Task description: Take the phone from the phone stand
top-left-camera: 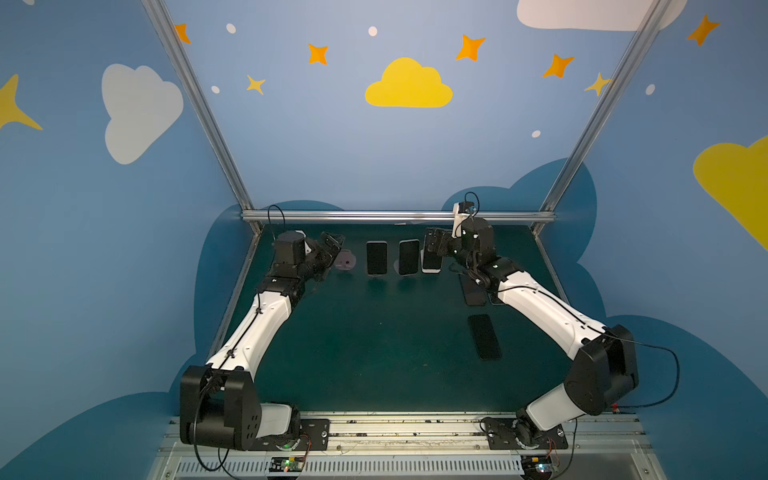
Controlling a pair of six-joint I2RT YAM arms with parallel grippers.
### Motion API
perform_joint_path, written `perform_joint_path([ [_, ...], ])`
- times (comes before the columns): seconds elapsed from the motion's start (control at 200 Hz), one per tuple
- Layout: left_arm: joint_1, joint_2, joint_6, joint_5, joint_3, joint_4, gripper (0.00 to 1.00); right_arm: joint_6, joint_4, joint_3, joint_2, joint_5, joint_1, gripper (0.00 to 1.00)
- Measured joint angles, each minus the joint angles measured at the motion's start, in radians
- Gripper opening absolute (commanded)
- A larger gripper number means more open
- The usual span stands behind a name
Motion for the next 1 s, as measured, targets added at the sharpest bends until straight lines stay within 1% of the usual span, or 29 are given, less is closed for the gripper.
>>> perform_joint_path([
  [0.115,-0.047,0.018,0.016,-0.007,0.0,0.001,1.0,-0.018,-0.045,0.025,0.0,0.004,0.002,0.89],
  [0.2,-0.075,0.053,0.005,0.029,0.0,0.02,1.0,-0.034,-0.064,0.046,0.0,0.005,0.002,0.89],
  [0.285,-0.083,0.079,-0.012,0.055,-0.003,0.034,1.0,-0.046,-0.089,0.072,0.004,0.027,0.004,0.9],
  [0.386,-0.082,0.058,-0.024,0.051,-0.025,0.053,1.0,-0.063,-0.111,0.112,0.027,0.074,0.004,0.9],
  [0.491,-0.082,0.025,-0.031,0.049,-0.035,0.067,1.0,-0.093,-0.135,0.18,0.093,0.092,0.004,0.9],
  [0.616,-0.082,0.022,-0.035,0.058,-0.034,0.092,1.0,-0.125,-0.18,0.274,0.195,0.133,0.005,0.91],
  [0.856,-0.082,0.042,-0.048,0.093,-0.034,0.101,1.0,-0.191,-0.179,0.284,0.274,0.16,0.008,0.93],
  [0.996,-0.079,0.042,-0.052,0.111,-0.033,0.111,1.0,-0.221,-0.164,0.339,0.357,0.179,0.008,0.94],
])
